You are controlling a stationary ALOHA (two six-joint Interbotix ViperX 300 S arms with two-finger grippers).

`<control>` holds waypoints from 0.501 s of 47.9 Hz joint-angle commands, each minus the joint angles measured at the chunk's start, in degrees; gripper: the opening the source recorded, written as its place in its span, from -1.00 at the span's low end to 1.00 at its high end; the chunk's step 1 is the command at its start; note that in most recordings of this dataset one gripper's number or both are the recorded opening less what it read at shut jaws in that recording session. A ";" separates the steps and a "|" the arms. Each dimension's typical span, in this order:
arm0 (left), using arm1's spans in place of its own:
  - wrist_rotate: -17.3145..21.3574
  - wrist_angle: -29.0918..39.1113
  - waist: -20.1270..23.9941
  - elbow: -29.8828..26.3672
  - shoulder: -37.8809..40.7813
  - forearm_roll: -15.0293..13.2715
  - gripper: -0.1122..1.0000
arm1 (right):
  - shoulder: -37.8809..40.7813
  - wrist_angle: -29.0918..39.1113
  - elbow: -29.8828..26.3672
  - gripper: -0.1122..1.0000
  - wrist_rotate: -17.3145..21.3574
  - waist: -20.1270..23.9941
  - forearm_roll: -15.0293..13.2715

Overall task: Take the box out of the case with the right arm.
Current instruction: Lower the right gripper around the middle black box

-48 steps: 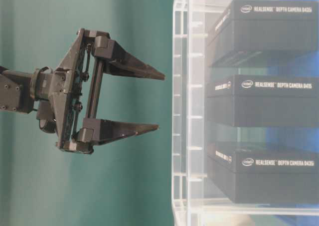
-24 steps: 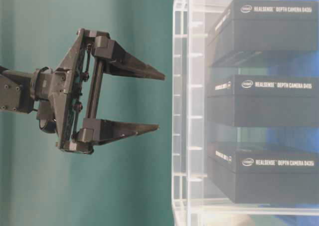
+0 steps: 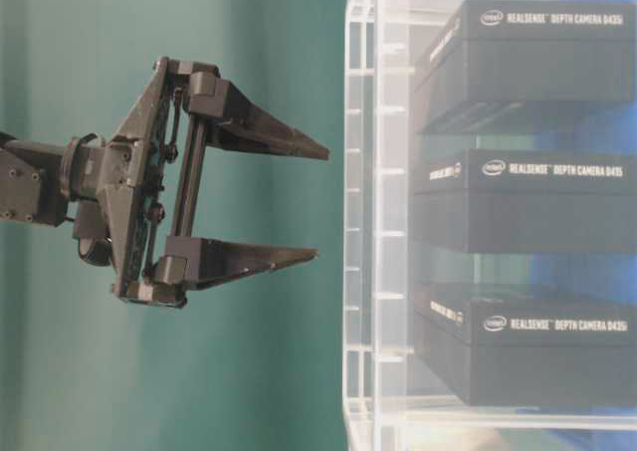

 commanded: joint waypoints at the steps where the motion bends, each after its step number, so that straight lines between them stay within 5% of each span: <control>1: 0.00 -0.18 0.18 -1.49 0.18 0.18 -0.76 | -0.97 -0.26 -1.23 0.88 0.09 0.18 0.09; 24: 0.00 -0.18 0.18 -1.49 0.18 0.09 -0.76 | -0.88 -0.35 -0.97 0.88 0.18 0.18 0.09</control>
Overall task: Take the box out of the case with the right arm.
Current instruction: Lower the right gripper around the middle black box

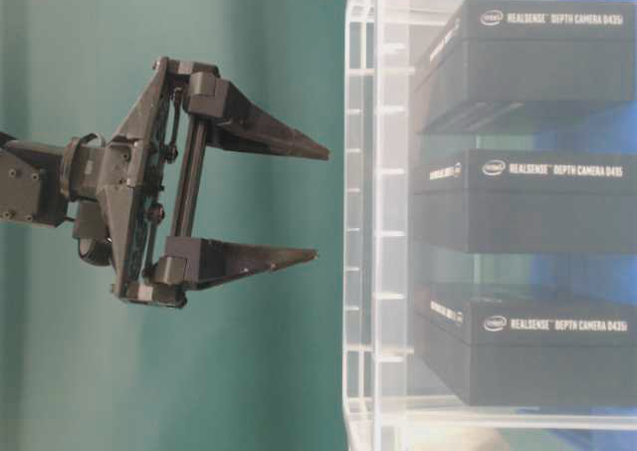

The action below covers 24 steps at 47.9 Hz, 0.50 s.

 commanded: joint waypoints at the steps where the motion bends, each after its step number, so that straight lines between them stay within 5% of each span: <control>1: 0.00 -0.18 0.09 -1.49 0.09 0.18 -0.76 | -0.79 -0.26 -0.88 0.88 -0.09 0.18 0.00; 24: -0.09 -0.26 0.09 -1.49 0.09 0.18 -0.76 | 1.85 -5.54 3.78 0.88 1.32 0.18 0.44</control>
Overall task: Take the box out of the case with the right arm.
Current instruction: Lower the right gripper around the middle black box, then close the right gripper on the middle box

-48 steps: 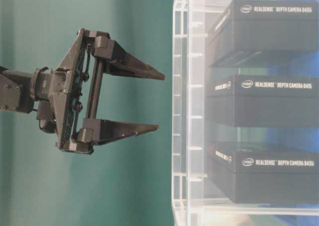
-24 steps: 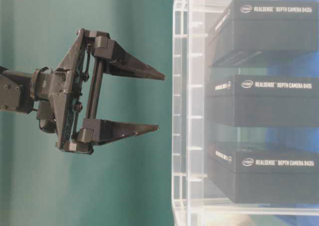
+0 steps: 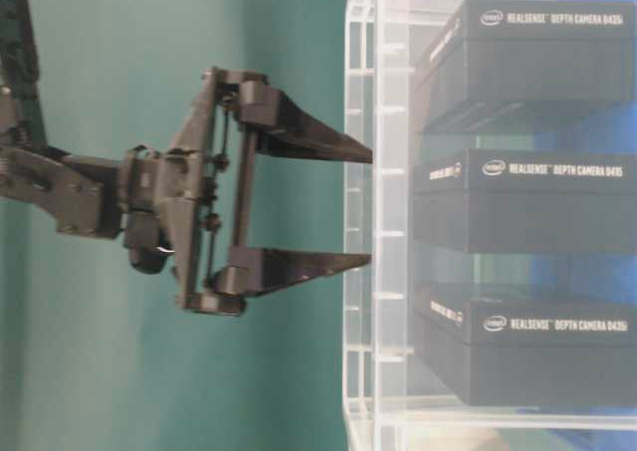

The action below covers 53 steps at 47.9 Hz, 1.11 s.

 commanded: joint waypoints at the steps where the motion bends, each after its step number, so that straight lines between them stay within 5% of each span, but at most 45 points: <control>1: -0.09 -0.18 0.18 -1.41 0.18 0.09 -0.76 | -0.79 -1.76 0.70 0.88 0.00 0.18 0.26; 19: 0.00 -0.53 0.18 -1.41 0.26 0.09 -0.76 | 0.88 -7.38 4.39 0.88 1.23 0.18 1.49; 31: 0.00 -0.62 0.26 -1.41 0.26 0.09 -0.76 | 2.20 -7.73 4.83 0.88 1.23 0.18 4.57; 53: 0.00 -0.62 0.18 -1.41 0.26 0.09 -0.76 | 2.37 -7.65 4.83 0.88 2.29 0.18 5.45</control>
